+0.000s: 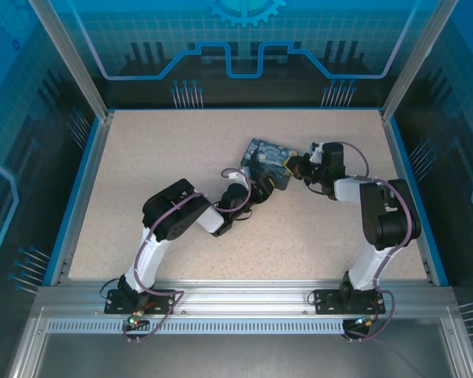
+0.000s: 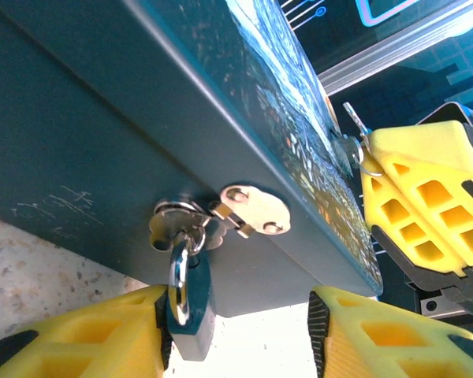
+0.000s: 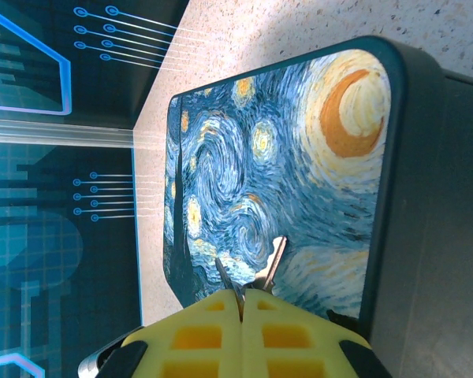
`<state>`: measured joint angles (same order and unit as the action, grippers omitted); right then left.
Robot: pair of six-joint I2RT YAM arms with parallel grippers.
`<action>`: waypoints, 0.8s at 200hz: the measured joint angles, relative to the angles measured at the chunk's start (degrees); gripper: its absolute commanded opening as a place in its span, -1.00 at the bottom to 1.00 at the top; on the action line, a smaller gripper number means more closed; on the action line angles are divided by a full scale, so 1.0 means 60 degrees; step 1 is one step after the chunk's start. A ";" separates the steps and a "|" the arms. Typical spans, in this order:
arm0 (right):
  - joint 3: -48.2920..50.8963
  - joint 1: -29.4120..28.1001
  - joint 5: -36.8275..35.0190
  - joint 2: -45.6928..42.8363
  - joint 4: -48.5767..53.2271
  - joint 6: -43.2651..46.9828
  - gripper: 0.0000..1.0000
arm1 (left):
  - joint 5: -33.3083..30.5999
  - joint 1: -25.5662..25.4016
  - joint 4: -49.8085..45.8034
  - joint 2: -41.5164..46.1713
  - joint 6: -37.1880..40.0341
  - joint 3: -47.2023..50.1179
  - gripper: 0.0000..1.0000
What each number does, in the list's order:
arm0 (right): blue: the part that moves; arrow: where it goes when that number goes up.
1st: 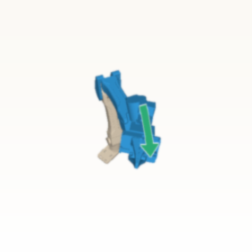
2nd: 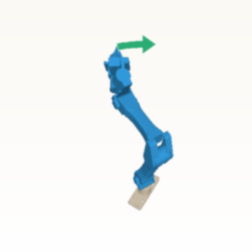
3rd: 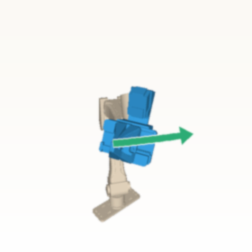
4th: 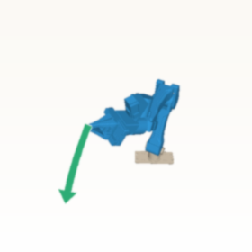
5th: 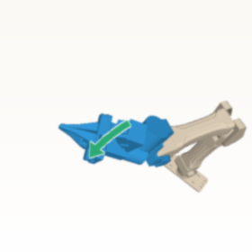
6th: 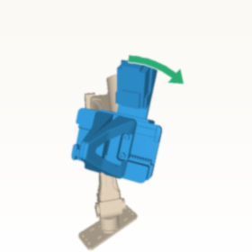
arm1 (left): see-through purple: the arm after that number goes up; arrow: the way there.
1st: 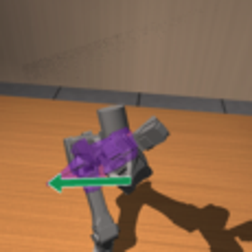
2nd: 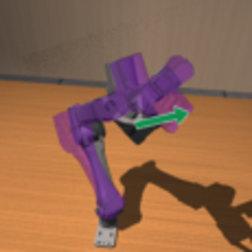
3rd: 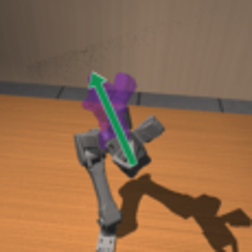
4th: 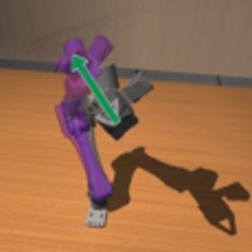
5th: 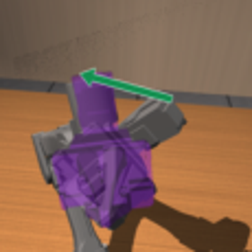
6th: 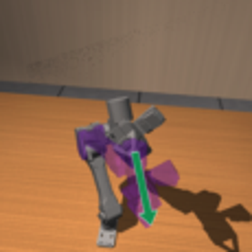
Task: Unlock the padlock with the key
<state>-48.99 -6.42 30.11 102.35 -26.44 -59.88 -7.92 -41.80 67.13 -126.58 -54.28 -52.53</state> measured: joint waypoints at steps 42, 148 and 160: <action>-0.0007 0.0000 0.0004 0.0000 0.0004 -0.0004 -1.00 | -0.0277 0.0000 -0.0222 0.0000 -0.0047 -0.0004 -0.14; -0.0025 0.0000 0.0022 0.0004 0.0044 -0.0004 -1.00 | -0.1257 -0.0368 -0.1530 0.0113 0.0131 -0.0546 -0.17; -0.0025 0.0004 0.0022 0.0004 0.0047 -0.0004 -1.00 | -0.1300 -0.0375 -0.1570 0.0113 0.0142 -0.0557 -0.18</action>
<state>-49.15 -6.39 30.24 102.37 -26.15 -59.90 -15.73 -44.05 57.71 -125.91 -53.43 -55.88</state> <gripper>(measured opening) 0.051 0.413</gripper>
